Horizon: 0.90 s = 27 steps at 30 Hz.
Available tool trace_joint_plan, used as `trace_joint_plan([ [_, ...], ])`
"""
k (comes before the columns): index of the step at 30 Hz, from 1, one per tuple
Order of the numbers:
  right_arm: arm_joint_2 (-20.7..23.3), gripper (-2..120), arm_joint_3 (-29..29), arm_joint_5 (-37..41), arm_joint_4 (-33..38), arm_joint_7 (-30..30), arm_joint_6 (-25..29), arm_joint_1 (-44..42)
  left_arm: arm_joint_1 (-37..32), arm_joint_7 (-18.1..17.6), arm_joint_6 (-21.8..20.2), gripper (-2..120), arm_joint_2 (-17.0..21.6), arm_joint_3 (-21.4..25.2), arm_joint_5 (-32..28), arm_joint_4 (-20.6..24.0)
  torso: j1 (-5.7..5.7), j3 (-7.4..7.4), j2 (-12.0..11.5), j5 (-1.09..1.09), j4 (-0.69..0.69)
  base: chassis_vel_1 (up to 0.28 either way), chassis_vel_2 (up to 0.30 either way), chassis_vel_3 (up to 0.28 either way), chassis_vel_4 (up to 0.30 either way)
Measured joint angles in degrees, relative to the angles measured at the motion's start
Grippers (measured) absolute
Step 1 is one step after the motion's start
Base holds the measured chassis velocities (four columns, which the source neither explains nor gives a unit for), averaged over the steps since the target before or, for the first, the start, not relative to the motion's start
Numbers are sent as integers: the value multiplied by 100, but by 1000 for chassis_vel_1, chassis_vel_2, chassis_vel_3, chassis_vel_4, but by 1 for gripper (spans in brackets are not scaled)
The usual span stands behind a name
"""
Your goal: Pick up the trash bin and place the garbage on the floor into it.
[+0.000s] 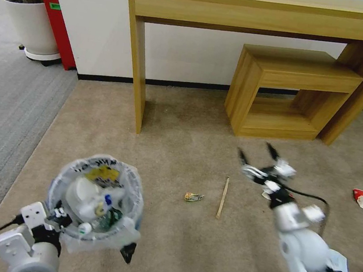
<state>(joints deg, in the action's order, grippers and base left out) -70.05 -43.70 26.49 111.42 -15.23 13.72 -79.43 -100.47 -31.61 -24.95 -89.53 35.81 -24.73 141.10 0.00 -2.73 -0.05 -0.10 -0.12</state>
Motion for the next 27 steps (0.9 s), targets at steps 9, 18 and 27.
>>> trace_joint_plan([
  [9,-438,100,-1056,201,523,231,308,-658,169,-25,140,0,-70,-86,149,-183,0,0,0,-2,0,0,0,0,0],
  [18,-460,100,-1391,124,441,252,588,-627,-3,134,218,0,-113,-95,375,-108,0,-1,0,-1,1,0,0,0,0],
  [27,-620,100,-1295,111,415,255,615,-595,-140,162,277,0,-38,-50,369,-33,0,-1,0,-1,1,0,0,0,0],
])
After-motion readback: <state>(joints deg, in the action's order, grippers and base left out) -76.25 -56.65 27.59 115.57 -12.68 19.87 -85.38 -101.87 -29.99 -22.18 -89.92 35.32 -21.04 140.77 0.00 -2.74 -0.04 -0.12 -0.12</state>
